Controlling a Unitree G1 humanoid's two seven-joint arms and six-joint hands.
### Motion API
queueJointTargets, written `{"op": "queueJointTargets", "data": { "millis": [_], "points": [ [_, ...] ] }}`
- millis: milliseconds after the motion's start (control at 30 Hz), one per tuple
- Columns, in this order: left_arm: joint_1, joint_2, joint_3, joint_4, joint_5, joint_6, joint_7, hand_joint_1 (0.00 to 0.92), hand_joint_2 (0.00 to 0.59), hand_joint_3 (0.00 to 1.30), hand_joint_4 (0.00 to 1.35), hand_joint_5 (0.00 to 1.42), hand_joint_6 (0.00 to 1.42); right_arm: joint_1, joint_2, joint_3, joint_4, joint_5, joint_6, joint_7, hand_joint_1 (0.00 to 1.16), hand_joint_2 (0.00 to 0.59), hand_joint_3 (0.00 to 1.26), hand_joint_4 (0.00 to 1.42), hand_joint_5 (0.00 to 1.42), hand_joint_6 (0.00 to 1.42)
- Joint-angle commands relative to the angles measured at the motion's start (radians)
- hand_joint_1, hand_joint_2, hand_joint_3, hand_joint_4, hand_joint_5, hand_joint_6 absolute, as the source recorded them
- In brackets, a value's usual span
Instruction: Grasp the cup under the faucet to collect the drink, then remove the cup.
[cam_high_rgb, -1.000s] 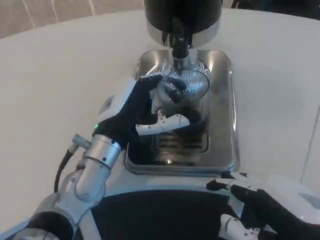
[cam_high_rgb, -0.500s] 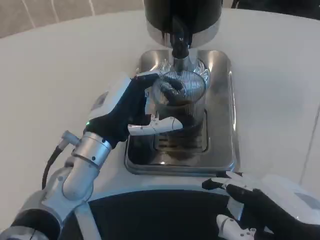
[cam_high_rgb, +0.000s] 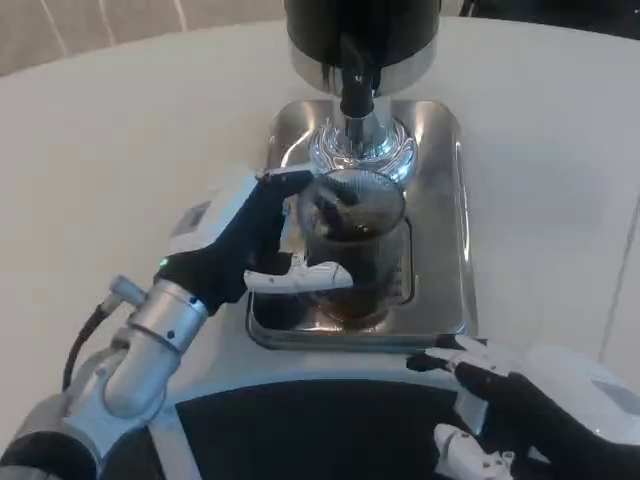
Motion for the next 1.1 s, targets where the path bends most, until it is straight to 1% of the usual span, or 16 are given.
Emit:
{"op": "queueJointTargets", "data": {
  "millis": [33,133,233,433,667,733,900,1100],
  "points": [
    [0.016,0.034,0.01,-0.031,0.004,-0.044,0.033,0.563,0.045,1.01,1.18,1.4,1.42,-0.011,0.066,-0.007,-0.015,0.018,0.001,-0.031,0.15,0.544,0.16,0.03,0.0,0.08],
    [0.027,0.049,0.011,-0.038,0.005,-0.048,0.035,0.563,0.044,1.0,1.18,1.4,1.42,-0.023,0.06,-0.003,-0.015,0.019,-0.002,-0.047,0.14,0.536,0.15,0.03,0.0,0.08],
    [0.043,0.07,0.017,-0.042,-0.001,-0.053,0.034,0.563,0.043,1.01,1.18,1.4,1.42,-0.051,0.046,0.003,-0.015,0.015,-0.006,-0.061,0.14,0.534,0.15,0.03,0.0,0.08],
    [0.063,0.096,0.036,-0.049,-0.018,-0.06,0.031,0.563,0.042,1.01,1.18,1.4,1.42,-0.076,0.024,0.008,-0.015,0.003,-0.023,-0.087,0.13,0.533,0.14,0.02,0.0,0.08],
    [0.091,0.129,0.079,-0.067,-0.04,-0.074,0.011,0.563,0.041,1.01,1.18,1.4,1.42,-0.093,-0.014,-0.003,-0.015,-0.012,-0.003,-0.095,0.13,0.533,0.13,0.02,0.0,0.08],
    [0.099,0.138,0.092,-0.074,-0.046,-0.079,0.004,0.565,0.037,1.0,1.18,1.41,1.42,-0.099,-0.027,-0.002,-0.015,-0.016,0.0,-0.097,0.12,0.538,0.11,0.0,0.0,0.08],
    [0.133,0.168,0.12,-0.099,-0.074,-0.099,-0.019,0.565,0.034,1.0,1.18,1.42,1.42,-0.112,-0.055,-0.002,-0.015,-0.026,0.003,-0.112,0.07,0.559,0.02,0.0,0.0,0.05],
    [0.17,0.189,0.149,-0.133,-0.095,-0.116,-0.045,0.565,0.028,1.01,1.18,1.42,1.42,-0.122,-0.079,-0.013,-0.015,-0.039,-0.01,-0.113,0.04,0.56,0.01,0.0,0.0,0.02]
  ]
}}
